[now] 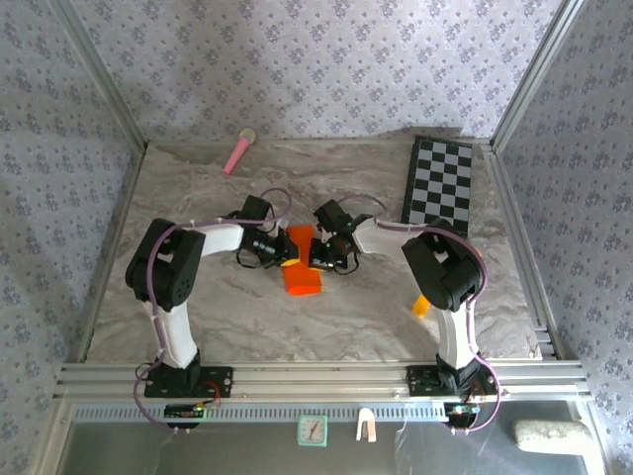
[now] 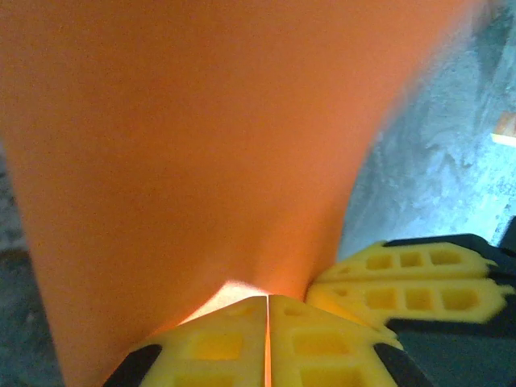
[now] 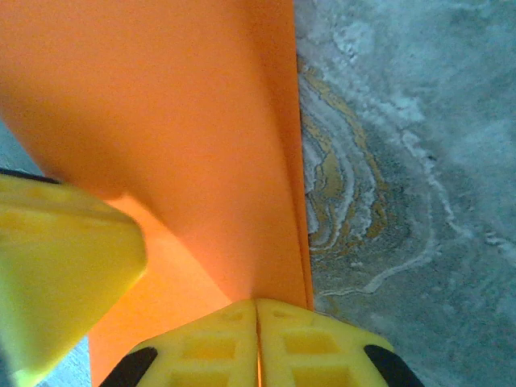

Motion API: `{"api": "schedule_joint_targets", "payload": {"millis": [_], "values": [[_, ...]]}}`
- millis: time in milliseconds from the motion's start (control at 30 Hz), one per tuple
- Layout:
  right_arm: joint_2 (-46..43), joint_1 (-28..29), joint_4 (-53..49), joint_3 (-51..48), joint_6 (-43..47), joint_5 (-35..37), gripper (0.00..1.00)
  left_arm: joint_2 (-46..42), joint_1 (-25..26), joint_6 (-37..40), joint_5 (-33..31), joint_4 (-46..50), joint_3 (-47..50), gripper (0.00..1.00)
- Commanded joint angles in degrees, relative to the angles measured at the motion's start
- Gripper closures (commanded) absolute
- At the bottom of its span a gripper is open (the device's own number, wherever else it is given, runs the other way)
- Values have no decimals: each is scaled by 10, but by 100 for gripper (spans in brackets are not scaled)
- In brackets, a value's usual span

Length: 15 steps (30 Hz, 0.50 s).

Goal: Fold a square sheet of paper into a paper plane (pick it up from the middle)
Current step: First fold the square sheet of paper in half at the center of the table.

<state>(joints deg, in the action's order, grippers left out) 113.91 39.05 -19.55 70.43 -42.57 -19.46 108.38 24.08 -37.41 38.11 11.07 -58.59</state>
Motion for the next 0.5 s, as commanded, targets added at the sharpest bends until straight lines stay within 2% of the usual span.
{"api": "schedule_joint_targets", "payload": {"millis": [0,233,367,467], "values": [[71,-4,-108,-43,10,105,92,11,-8,0,-8,-2,-14,90],[71,-5,-109,-49,16,111,92,9,-70,22,-52,9,15,90],[71,-6,-109,-50,18,112,92,1,-109,36,-58,8,23,90],[74,-7,-108,-50,18,110,92,-6,-120,62,-58,26,12,90]]}}
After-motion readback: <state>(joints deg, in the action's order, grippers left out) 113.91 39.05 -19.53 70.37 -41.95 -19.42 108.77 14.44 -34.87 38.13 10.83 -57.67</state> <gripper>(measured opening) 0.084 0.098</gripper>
